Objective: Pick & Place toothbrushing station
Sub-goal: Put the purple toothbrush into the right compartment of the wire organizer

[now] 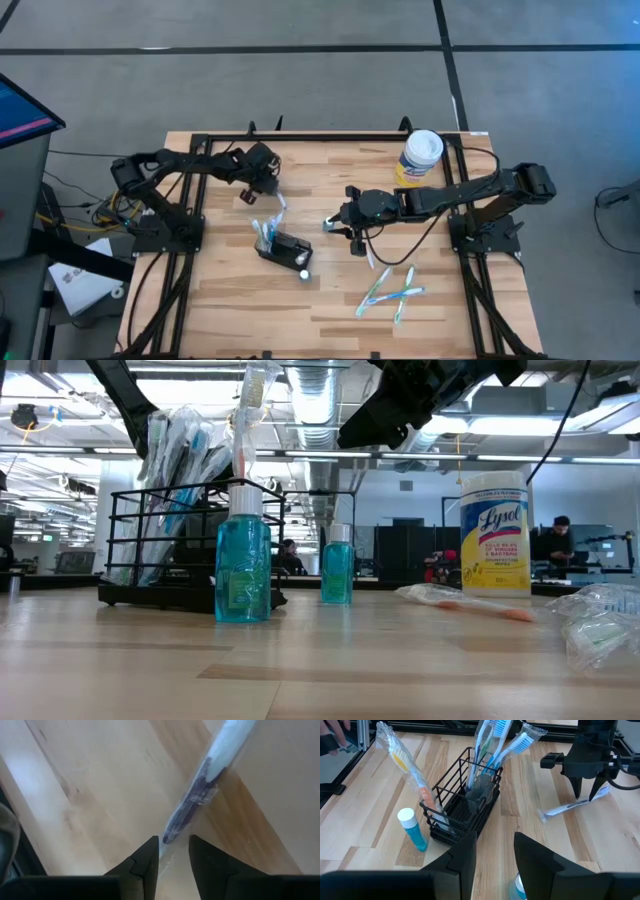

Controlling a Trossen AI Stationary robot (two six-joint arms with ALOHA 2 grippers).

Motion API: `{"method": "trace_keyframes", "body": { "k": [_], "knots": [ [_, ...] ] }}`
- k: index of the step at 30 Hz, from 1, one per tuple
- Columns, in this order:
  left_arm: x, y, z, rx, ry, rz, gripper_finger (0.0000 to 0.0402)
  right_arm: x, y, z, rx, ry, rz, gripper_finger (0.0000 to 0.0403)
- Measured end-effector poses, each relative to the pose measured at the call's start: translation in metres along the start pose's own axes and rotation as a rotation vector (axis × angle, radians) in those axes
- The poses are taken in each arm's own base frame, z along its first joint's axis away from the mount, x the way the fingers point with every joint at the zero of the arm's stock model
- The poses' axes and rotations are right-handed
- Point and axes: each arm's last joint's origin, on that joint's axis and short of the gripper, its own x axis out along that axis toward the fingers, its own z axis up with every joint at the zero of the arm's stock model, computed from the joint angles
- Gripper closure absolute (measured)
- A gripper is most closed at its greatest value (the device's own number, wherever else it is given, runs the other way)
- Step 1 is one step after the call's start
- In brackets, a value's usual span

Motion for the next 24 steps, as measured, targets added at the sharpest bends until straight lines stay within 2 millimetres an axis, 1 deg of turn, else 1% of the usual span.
{"method": "trace_keyframes", "body": {
  "k": [4,11,13,16,18,24],
  "knots": [
    [-0.002,0.002,0.001,-0.020,-0.018,0.025,0.0319,0.000,0.000,0.000,0.000,0.000,0.000,0.0281],
    [0.007,0.000,0.000,-0.024,-0.002,-0.001,0.0386,0.000,0.000,0.000,0.001,0.000,0.000,0.0281],
    [0.007,0.003,0.001,-0.024,0.005,0.011,0.0394,0.000,0.000,0.000,0.001,0.000,0.000,0.0281],
    [-0.001,0.008,0.003,-0.061,0.000,0.039,0.0395,0.000,0.000,0.000,0.001,0.000,0.000,0.0281],
    [-0.007,0.007,0.004,-0.073,0.008,0.022,0.0400,0.000,0.000,0.000,0.001,0.000,0.000,0.0281],
    [-0.027,0.006,0.011,-0.036,0.063,0.056,0.0401,0.000,0.000,0.000,0.001,0.000,0.000,0.0281]
  ]
}}
